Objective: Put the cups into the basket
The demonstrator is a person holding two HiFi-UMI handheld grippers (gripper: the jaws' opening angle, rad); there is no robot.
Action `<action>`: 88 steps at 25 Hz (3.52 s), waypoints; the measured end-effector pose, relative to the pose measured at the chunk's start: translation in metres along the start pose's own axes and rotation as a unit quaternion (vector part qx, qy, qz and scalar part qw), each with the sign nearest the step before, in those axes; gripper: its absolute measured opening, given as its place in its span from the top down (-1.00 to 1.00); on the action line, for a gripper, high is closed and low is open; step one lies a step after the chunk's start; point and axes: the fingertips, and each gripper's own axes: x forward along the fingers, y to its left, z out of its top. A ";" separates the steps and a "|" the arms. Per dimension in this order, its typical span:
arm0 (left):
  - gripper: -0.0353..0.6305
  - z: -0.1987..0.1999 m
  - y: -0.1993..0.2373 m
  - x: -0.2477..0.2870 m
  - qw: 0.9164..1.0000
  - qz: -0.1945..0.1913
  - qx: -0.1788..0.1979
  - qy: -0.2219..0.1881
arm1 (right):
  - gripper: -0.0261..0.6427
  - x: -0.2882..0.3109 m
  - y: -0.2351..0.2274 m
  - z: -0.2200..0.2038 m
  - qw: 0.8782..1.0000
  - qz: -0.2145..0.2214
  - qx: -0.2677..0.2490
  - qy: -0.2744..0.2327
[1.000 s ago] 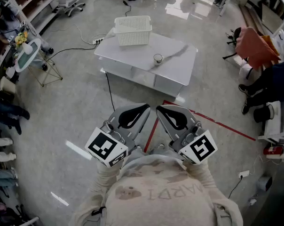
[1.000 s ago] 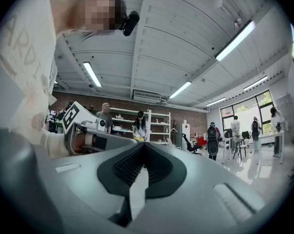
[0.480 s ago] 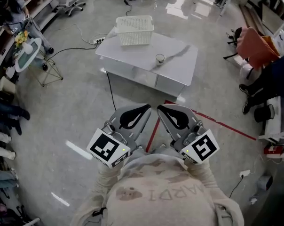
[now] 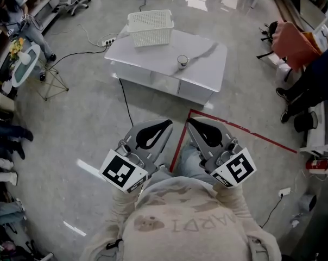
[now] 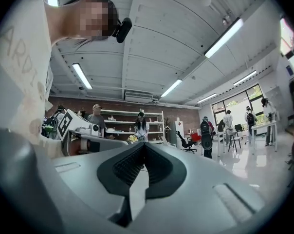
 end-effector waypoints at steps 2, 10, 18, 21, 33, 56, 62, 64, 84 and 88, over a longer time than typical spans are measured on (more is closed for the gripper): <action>0.89 0.003 0.008 0.019 1.000 0.002 0.006 -0.008 | 0.85 0.000 -0.023 -0.001 1.000 -0.004 -0.002 -0.002; 0.89 0.021 0.050 0.120 0.999 0.007 0.032 -0.026 | 0.85 0.022 -0.142 0.009 1.000 0.011 -0.012 -0.012; 0.89 0.036 0.099 0.213 0.997 0.048 0.044 -0.041 | 0.85 0.048 -0.250 0.020 0.998 0.059 -0.016 -0.019; 0.89 0.036 0.115 0.236 0.996 0.061 0.059 -0.032 | 0.85 0.055 -0.277 0.019 0.997 0.067 -0.012 -0.020; 0.89 0.041 0.202 0.296 0.998 0.048 0.046 -0.015 | 0.85 0.112 -0.342 0.001 0.998 0.062 0.013 -0.006; 0.89 0.022 0.395 0.351 0.982 -0.171 0.074 0.030 | 0.80 0.299 -0.467 -0.100 0.982 -0.143 0.054 0.113; 0.89 -0.012 0.420 0.377 0.981 -0.187 0.041 0.036 | 0.79 0.299 -0.500 -0.172 0.963 -0.176 0.107 0.176; 0.89 -0.026 0.426 0.386 0.981 -0.188 0.033 0.044 | 0.78 0.296 -0.505 -0.200 0.956 -0.178 0.123 0.197; 0.89 -0.196 0.432 0.422 0.967 -0.222 -0.023 0.126 | 0.75 0.265 -0.527 -0.442 0.895 -0.208 0.215 0.332; 0.89 -0.216 0.436 0.423 0.966 -0.219 -0.032 0.132 | 0.74 0.258 -0.530 -0.477 0.878 -0.220 0.226 0.360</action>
